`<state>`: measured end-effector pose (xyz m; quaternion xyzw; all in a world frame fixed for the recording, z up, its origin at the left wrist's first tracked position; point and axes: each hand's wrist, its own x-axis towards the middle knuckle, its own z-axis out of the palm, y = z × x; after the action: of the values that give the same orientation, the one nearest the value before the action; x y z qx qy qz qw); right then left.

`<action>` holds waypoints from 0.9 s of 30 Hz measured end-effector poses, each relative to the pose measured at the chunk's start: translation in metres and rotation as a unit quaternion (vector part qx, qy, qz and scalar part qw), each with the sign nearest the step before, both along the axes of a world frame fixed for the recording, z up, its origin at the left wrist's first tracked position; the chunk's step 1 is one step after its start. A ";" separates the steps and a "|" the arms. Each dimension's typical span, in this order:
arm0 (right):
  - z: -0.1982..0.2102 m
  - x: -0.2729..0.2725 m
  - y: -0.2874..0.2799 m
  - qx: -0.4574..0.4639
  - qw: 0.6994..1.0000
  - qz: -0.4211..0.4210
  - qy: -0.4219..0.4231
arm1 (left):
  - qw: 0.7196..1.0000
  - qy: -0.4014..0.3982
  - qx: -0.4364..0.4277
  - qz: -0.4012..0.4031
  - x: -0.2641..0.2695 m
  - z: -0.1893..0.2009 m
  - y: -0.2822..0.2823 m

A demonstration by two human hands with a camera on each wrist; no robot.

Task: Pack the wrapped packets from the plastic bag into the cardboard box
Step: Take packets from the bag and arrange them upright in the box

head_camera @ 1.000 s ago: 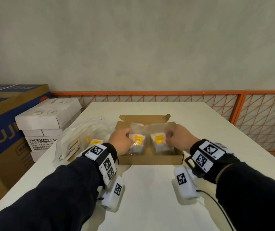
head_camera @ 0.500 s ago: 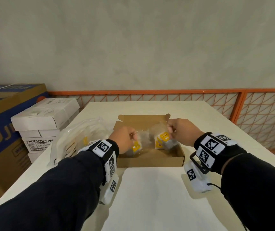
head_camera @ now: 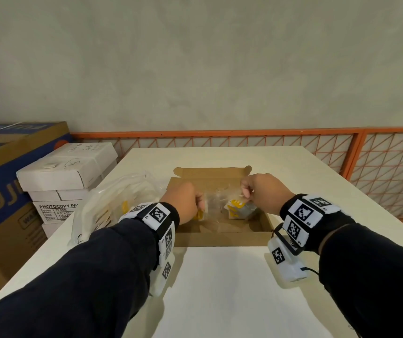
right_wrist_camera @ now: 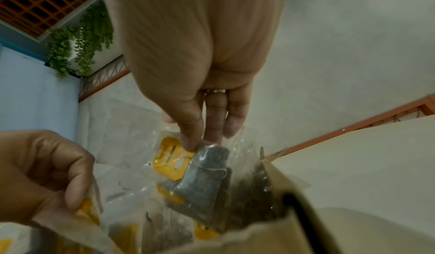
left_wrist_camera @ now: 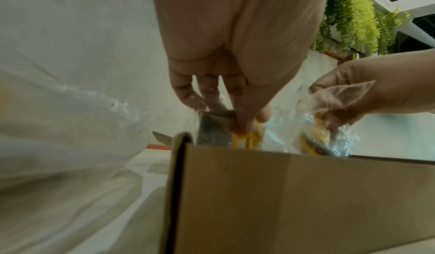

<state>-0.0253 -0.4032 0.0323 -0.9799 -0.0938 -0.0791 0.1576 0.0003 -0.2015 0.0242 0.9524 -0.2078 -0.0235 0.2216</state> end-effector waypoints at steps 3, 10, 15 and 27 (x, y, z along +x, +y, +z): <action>0.003 -0.001 -0.002 0.014 0.999 -0.014 -0.029 | 1.000 -0.003 0.003 0.004 0.001 -0.002 0.002; 0.011 0.001 -0.002 -0.021 0.999 0.037 0.000 | 1.000 0.010 0.007 0.008 -0.001 -0.003 0.000; 0.009 0.003 0.004 -0.078 0.995 0.042 0.040 | 1.000 0.019 -0.001 0.016 -0.001 -0.004 -0.001; -0.005 0.000 0.018 -0.163 0.980 -0.009 0.117 | 0.997 0.015 0.033 0.070 -0.001 -0.012 0.001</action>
<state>-0.0252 -0.3854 0.0269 -0.9957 -0.0776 0.0511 0.0047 -0.0010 -0.2008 0.0122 0.9711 -0.1359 -0.0290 0.1938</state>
